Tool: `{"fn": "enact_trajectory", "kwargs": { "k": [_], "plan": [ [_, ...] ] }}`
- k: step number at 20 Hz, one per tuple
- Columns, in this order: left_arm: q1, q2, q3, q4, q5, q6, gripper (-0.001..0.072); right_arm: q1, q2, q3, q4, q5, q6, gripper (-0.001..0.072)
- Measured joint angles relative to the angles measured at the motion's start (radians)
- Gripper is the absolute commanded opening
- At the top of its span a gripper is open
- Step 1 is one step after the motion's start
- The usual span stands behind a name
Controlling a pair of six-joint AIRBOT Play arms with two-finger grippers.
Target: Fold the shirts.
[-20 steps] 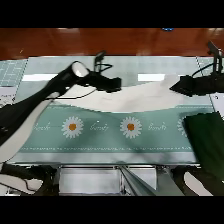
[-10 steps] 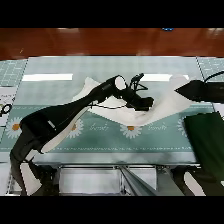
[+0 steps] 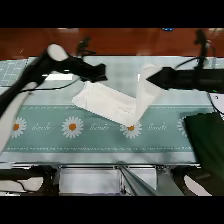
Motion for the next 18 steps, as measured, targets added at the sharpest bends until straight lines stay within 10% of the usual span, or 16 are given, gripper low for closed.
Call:
{"fn": "enact_trajectory", "kwargs": {
  "k": [10, 11, 12, 18],
  "plan": [
    [0.299, 0.578, -0.542, 0.027, 0.054, 0.113, 0.0019, 0.332, -0.721, 0.513, 0.173, -0.186, 0.003, 0.0025],
    [0.305, 0.592, -0.565, 0.029, 0.058, 0.115, 0.0019, 0.346, -0.769, 0.545, 0.184, -0.188, 0.003, 0.0123],
    [0.309, 0.602, -0.582, 0.029, 0.065, 0.117, 0.0019, 0.357, -0.806, 0.569, 0.194, -0.188, 0.006, 0.0386],
    [0.335, 0.607, -0.630, 0.029, 0.130, 0.126, 0.0019, 0.335, -0.859, 0.622, 0.241, -0.071, 0.001, 0.0415]
  ]
}}
